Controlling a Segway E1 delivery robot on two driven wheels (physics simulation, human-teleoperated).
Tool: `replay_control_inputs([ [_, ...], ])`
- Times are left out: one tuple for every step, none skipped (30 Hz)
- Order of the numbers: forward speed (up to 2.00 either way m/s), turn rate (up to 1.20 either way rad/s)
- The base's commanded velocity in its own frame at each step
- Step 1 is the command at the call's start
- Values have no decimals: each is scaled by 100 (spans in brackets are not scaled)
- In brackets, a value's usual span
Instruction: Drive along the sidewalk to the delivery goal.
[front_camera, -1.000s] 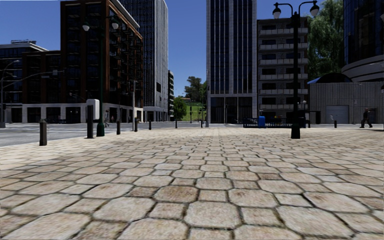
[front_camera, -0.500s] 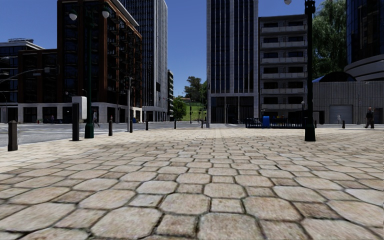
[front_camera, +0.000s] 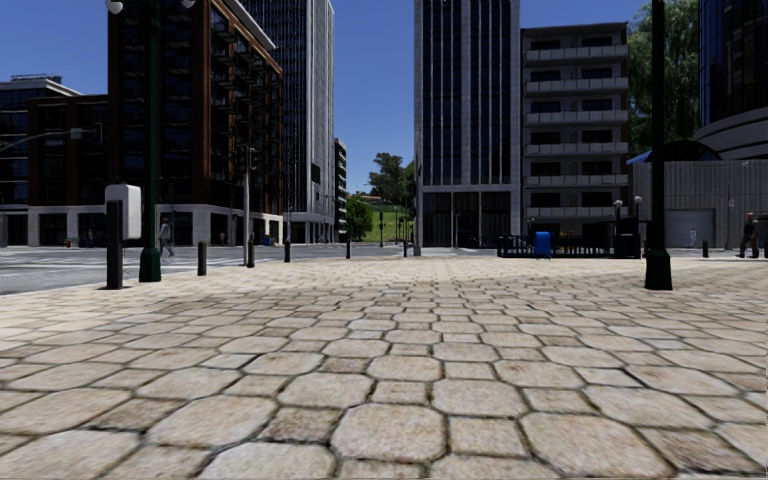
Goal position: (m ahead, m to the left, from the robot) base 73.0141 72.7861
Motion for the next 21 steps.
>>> replay_control_inputs([
  [200,0],
  [200,0],
  [200,0],
  [200,0],
  [200,0],
  [200,0],
  [200,0],
  [200,0],
  [200,0],
  [200,0],
  [200,0],
  [200,0],
  [200,0],
  [200,0],
  [200,0],
  [200,0],
  [200,0],
  [200,0],
  [200,0],
  [200,0],
  [200,0],
])
